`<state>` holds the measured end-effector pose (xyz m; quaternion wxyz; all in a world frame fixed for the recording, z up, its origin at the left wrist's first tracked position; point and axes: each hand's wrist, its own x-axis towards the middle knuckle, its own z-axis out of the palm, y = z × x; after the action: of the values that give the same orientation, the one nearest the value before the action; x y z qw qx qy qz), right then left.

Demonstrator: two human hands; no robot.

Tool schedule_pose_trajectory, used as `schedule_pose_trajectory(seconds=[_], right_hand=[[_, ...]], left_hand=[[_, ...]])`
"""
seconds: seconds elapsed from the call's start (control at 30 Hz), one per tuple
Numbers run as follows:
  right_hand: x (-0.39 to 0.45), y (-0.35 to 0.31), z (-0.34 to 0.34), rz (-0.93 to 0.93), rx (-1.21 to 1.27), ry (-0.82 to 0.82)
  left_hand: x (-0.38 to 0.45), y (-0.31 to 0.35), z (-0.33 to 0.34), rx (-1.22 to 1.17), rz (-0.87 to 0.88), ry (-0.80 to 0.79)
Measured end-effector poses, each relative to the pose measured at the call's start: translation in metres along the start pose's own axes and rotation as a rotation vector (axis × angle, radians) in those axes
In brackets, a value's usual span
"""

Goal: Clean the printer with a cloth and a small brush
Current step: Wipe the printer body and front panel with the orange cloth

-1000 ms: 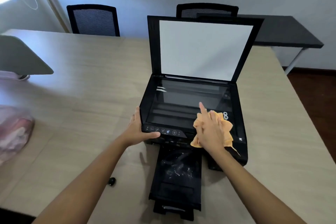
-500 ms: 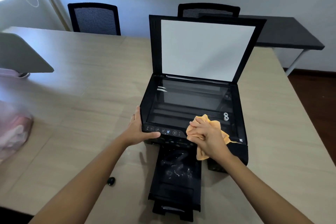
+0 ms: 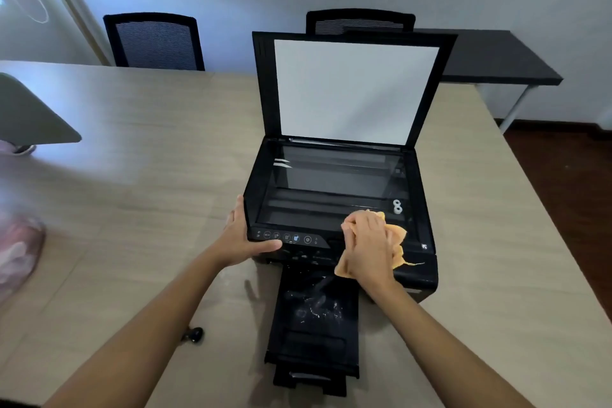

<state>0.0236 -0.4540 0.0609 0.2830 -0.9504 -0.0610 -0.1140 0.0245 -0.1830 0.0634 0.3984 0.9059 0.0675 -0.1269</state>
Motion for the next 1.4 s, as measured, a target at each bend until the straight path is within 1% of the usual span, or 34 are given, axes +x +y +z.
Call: schedule_pose_trajectory(seconds=[0.07,0.1,0.17,0.2,0.23,0.27,0.3,0.37,0.4,0.43,0.47,0.5,0.57,0.6,0.63,0.7,0.83,0.9,1.0,1.07,1.13,1.23,1.33,1.4], right_hand=[[-0.002,0.028,-0.013,-0.085,-0.206,-0.116],[-0.003,0.043,-0.021,-0.045,-0.298,-0.153],[-0.003,0.057,-0.031,0.177,-0.37,-0.16],[0.0,0.05,-0.031,0.272,-0.373,-0.145],[0.002,0.038,-0.025,0.312,-0.366,-0.129],[0.004,0.024,-0.018,0.26,-0.363,-0.122],[0.003,0.012,-0.008,0.119,-0.353,-0.133],[-0.008,0.001,0.003,-0.235,-0.297,-0.262],[-0.013,0.004,-0.003,-0.345,-0.284,-0.331],[-0.016,0.015,-0.011,-0.387,-0.273,-0.352],[-0.019,0.032,-0.02,-0.378,-0.294,-0.319],[-0.021,0.049,-0.03,-0.292,-0.332,-0.268],[-0.021,0.077,-0.047,-0.024,-0.383,-0.184],[-0.014,0.083,-0.049,0.065,-0.377,-0.18],[-0.004,0.085,-0.047,0.096,-0.377,-0.19],[0.026,0.089,-0.038,0.068,-0.406,-0.213],[0.115,0.1,-0.03,0.048,-0.442,-0.245],[0.152,0.101,-0.027,0.035,-0.515,-0.284],[0.173,0.105,-0.026,-0.014,-0.606,-0.319],[0.161,0.106,-0.03,-0.04,-0.572,-0.323],[0.128,0.101,-0.039,-0.058,-0.504,-0.301],[0.061,0.096,-0.045,-0.05,-0.354,-0.235],[0.018,0.085,-0.052,0.001,-0.302,-0.259],[0.002,0.071,-0.046,-0.063,-0.261,-0.222]], left_hand=[[0.001,0.001,-0.001,0.008,0.015,0.004],[0.0,0.001,-0.002,0.009,0.02,0.001],[0.0,0.0,-0.002,0.004,0.018,0.004],[0.001,-0.001,-0.002,-0.001,0.012,0.012],[0.001,-0.002,-0.002,-0.003,0.008,0.019],[0.002,-0.005,-0.002,-0.001,0.009,0.024],[0.002,-0.006,-0.001,0.007,0.016,0.023],[0.003,-0.008,-0.001,0.008,0.022,0.016],[0.004,-0.008,0.0,0.005,0.025,0.013],[0.005,-0.008,0.001,0.004,0.031,0.012],[0.006,-0.009,0.001,0.006,0.043,0.016],[0.007,-0.01,0.002,0.013,0.053,0.02],[0.009,-0.012,0.003,0.026,0.072,0.026],[0.01,-0.014,0.004,0.032,0.077,0.032],[0.009,-0.014,0.004,0.037,0.082,0.035],[0.009,-0.014,0.004,0.043,0.093,0.03],[0.008,-0.008,0.003,0.048,0.108,0.02],[0.007,-0.008,0.002,0.042,0.093,0.025],[0.007,-0.008,0.002,0.034,0.049,0.024],[0.009,-0.009,0.003,0.037,0.038,0.026],[0.01,-0.011,0.003,0.031,0.028,0.024],[0.009,-0.012,0.004,0.04,0.049,0.026],[0.007,-0.011,0.004,0.033,0.033,0.014],[0.004,-0.009,0.003,0.007,0.057,0.013]])
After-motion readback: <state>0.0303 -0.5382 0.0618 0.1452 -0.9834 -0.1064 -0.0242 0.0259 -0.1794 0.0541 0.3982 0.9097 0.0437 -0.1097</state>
